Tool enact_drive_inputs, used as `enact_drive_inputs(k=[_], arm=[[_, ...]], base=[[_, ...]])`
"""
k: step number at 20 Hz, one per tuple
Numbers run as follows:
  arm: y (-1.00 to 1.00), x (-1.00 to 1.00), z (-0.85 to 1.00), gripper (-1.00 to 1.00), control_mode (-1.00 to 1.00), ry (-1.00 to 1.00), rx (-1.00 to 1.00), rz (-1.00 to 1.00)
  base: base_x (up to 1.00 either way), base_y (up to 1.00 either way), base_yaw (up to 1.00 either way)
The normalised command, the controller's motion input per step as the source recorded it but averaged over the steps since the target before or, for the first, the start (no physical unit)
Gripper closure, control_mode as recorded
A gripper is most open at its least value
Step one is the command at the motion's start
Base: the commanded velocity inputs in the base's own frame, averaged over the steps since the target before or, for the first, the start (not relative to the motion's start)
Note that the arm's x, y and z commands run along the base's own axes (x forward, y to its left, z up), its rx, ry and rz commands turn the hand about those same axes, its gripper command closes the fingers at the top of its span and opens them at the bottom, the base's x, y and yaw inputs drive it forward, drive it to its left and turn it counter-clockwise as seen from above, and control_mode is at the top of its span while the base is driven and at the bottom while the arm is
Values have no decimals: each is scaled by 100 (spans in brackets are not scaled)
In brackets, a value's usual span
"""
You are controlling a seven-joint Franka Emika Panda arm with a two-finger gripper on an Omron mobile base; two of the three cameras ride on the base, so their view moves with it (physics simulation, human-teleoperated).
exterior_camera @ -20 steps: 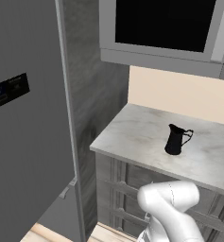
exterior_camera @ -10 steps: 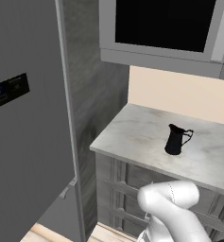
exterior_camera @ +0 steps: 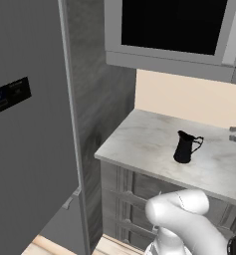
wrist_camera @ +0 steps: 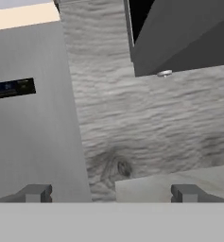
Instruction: Move the sausage and pickle from the second highest shelf to the top shelf to make space. Then, place the pitcher from the counter on the cleared second highest shelf.
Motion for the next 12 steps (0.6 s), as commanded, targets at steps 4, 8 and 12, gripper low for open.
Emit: enact_drive_inputs(k=[4, 8, 12], arm=[[0, 49, -36, -100, -100, -1, 0, 10], [0, 33, -23, -100, -100, -4, 0, 11], [-3, 36, -37, -100, -100, -2, -1, 5]], base=[[0, 0, 0], [0, 0, 0], [0, 0, 0]])
